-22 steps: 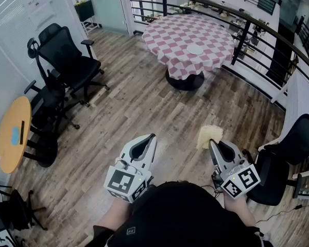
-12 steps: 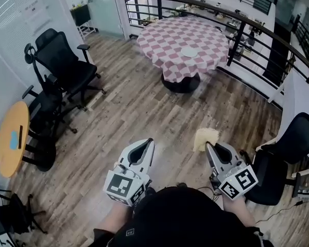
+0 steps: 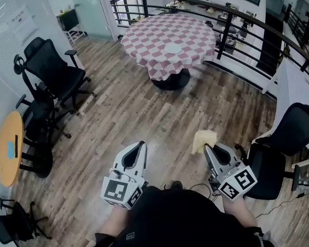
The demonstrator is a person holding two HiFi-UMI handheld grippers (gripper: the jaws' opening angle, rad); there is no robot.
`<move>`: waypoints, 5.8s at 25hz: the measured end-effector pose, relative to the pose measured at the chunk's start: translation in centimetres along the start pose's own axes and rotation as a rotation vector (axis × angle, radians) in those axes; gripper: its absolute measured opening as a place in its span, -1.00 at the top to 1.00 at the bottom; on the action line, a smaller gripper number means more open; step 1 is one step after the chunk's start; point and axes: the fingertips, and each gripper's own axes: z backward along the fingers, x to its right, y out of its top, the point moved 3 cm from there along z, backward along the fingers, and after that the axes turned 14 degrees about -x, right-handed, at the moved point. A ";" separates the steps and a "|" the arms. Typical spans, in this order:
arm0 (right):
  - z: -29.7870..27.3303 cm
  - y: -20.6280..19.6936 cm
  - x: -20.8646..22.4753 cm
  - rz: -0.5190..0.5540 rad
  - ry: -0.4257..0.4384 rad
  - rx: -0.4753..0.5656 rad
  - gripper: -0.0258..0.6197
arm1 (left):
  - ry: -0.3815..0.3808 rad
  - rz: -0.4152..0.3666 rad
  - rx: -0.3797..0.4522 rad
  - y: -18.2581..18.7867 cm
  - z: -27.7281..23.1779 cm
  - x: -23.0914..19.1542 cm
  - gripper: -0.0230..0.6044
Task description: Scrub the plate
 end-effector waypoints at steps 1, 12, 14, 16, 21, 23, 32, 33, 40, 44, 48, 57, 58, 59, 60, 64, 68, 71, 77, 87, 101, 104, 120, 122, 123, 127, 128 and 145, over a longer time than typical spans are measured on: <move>0.3 -0.2 0.6 -0.016 -0.006 -0.002 0.80 | -0.007 0.002 -0.004 -0.1 -0.5 0.4 0.91; -0.5 -0.9 3.7 -0.071 -0.029 -0.052 0.80 | -0.063 -0.012 -0.015 0.7 -4.9 1.0 0.91; -2.0 -0.7 4.4 -0.076 -0.024 -0.061 0.80 | -0.068 -0.007 -0.025 0.7 -6.1 0.1 0.91; -3.8 -0.3 5.1 -0.078 -0.020 -0.065 0.80 | -0.071 0.002 -0.040 0.6 -7.5 -1.3 0.91; -9.7 1.7 7.6 -0.063 -0.024 -0.075 0.80 | -0.088 0.004 -0.033 2.1 -12.1 -6.2 0.91; -12.2 3.0 9.0 -0.065 -0.038 -0.074 0.80 | -0.098 0.004 -0.031 3.1 -14.1 -8.4 0.91; -23.3 8.7 12.4 -0.057 -0.063 -0.058 0.80 | -0.151 -0.017 -0.014 7.7 -21.3 -18.1 0.91; -24.2 8.9 12.5 -0.061 -0.067 -0.061 0.80 | -0.157 -0.017 -0.016 7.9 -21.9 -19.0 0.91; -28.6 9.8 15.0 -0.081 -0.093 -0.096 0.80 | -0.193 -0.004 -0.030 9.2 -26.4 -22.6 0.91; -30.7 10.3 17.3 -0.098 -0.093 -0.105 0.80 | -0.207 0.008 -0.052 9.4 -29.4 -23.5 0.91; -33.1 10.6 20.8 -0.120 -0.080 -0.116 0.80 | -0.207 0.016 -0.079 10.0 -33.5 -24.4 0.91; -36.7 9.9 22.7 -0.141 -0.072 -0.147 0.80 | -0.247 0.035 -0.116 9.7 -36.4 -26.8 0.91; -37.1 9.4 22.3 -0.144 -0.065 -0.159 0.80 | -0.246 0.045 -0.121 9.3 -36.2 -27.3 0.91; -37.6 9.4 22.8 -0.147 -0.057 -0.166 0.80 | -0.246 0.053 -0.126 9.4 -37.0 -27.4 0.91; -38.0 9.7 24.1 -0.148 -0.050 -0.169 0.80 | -0.247 0.054 -0.129 9.9 -38.5 -27.3 0.91; -39.3 11.0 30.3 -0.147 -0.035 -0.170 0.80 | -0.249 0.036 -0.142 11.9 -44.4 -26.0 0.91; -41.6 11.0 29.0 -0.163 -0.020 -0.192 0.80 | -0.253 0.062 -0.173 11.4 -43.9 -28.0 0.91; -44.9 11.6 28.8 -0.180 0.006 -0.223 0.80 | -0.242 0.075 -0.202 11.9 -45.3 -30.8 0.91; -48.5 10.4 32.4 -0.152 0.050 -0.275 0.80 | -0.246 0.080 -0.231 10.3 -50.9 -31.7 0.91; -59.4 12.8 36.0 -0.093 0.061 -0.361 0.80 | -0.300 0.021 -0.257 11.8 -58.4 -39.5 0.85; -66.7 7.1 42.2 -0.154 0.057 -0.556 0.79 | -0.350 0.137 -0.453 5.8 -66.8 -43.1 0.56; -67.5 5.2 43.0 -0.181 0.074 -0.604 0.79 | -0.345 0.148 -0.511 3.7 -68.5 -43.0 0.56; -72.9 -6.0 44.9 -0.117 0.052 -0.904 0.80 | -0.363 0.221 -0.706 -6.6 -75.3 -44.2 0.52; -73.3 -6.8 45.0 -0.111 0.048 -0.926 0.80 | -0.369 0.217 -0.727 -7.3 -75.8 -44.1 0.52; -73.4 -7.1 45.1 -0.109 0.048 -0.934 0.80 | -0.371 0.213 -0.736 -7.6 -76.0 -44.1 0.52; -74.0 -7.8 45.2 -0.088 0.051 -0.957 0.79 | -0.365 0.196 -0.752 -8.5 -76.8 -43.9 0.52; -74.1 -7.9 45.1 -0.076 0.052 -0.968 0.80 | -0.360 0.193 -0.755 -8.7 -77.0 -43.8 0.52; -73.8 -8.5 45.3 0.198 0.055 -1.069 0.80 | -0.304 0.095 -0.807 -9.5 -77.7 -43.4 0.52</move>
